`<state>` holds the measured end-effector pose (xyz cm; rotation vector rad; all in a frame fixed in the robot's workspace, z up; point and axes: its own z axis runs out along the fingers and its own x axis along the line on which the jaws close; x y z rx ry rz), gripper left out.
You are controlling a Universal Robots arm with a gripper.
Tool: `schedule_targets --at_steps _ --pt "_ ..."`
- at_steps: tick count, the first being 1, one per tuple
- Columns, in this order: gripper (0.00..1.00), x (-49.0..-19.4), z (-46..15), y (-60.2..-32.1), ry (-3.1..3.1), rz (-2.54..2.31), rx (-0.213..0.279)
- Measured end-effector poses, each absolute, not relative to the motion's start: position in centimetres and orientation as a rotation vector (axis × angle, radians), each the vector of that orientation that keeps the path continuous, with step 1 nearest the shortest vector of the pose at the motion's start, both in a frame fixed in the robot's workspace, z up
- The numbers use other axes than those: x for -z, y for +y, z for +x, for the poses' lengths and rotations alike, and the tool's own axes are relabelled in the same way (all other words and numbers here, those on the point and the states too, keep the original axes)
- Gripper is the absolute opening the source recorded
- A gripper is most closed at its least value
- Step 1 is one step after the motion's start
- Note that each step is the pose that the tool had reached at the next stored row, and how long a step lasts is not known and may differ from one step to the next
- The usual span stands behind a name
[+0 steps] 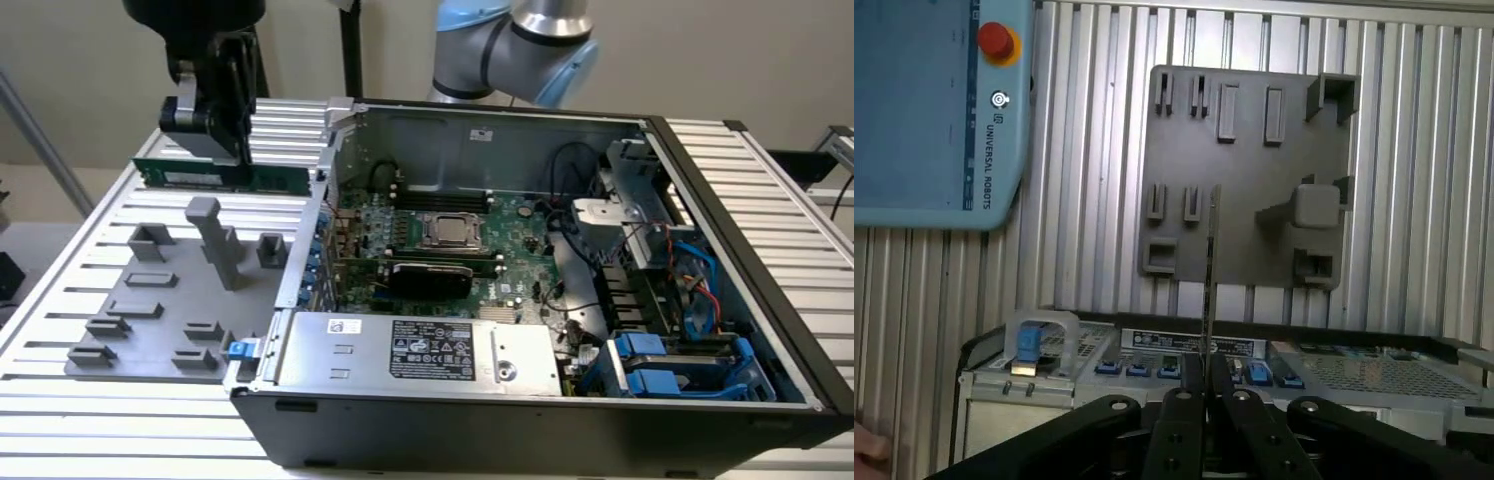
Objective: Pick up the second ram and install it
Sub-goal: 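Pick up the second ram and move it above second insertion slot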
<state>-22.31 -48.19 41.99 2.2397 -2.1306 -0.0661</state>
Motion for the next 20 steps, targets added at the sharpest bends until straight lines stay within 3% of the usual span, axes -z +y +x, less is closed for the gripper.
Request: schedule_targets --at_steps 20 --pt "0.14 -41.7 -13.2 -47.4 -2.133 2.242 0.062"
